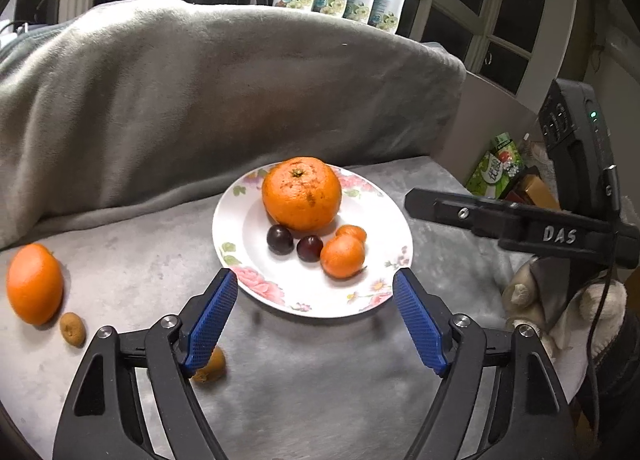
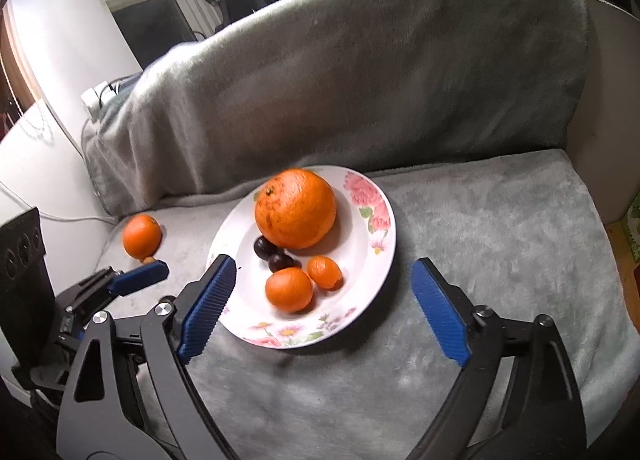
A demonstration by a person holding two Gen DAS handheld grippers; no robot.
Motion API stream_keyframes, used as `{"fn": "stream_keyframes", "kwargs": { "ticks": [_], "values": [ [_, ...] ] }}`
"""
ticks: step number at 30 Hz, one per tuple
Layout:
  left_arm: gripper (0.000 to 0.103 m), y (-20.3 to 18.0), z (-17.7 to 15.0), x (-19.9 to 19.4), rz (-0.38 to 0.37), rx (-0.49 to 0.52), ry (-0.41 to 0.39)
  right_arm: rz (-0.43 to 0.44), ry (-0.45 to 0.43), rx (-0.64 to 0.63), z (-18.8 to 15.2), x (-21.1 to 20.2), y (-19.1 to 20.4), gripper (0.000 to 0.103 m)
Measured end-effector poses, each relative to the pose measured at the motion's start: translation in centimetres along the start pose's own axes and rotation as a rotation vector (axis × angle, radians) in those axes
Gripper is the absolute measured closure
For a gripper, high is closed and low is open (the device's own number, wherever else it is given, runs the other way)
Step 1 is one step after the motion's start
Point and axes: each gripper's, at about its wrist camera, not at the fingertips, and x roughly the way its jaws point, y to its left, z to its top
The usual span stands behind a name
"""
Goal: Organize fruits
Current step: 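Place the tangerine on the plate with the left gripper while the right gripper places the kumquat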
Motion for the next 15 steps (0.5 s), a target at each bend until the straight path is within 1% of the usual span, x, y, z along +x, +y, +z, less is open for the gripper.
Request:
{"fn": "stream_keyframes", "kwargs": {
  "ticks": [6,15],
  "values": [
    [0.023,0.0,-0.1,-0.2,0.002,-0.002,0.000,-0.009,-0.012,-0.009,0.1,-0.4,0.5,0.010],
    [0.023,0.4,0.0,-1.7,0.007,-0.010,-0.025,-0.012,-0.033,-0.027,0.1,-1.2,1.2,0.010]
  ]
}}
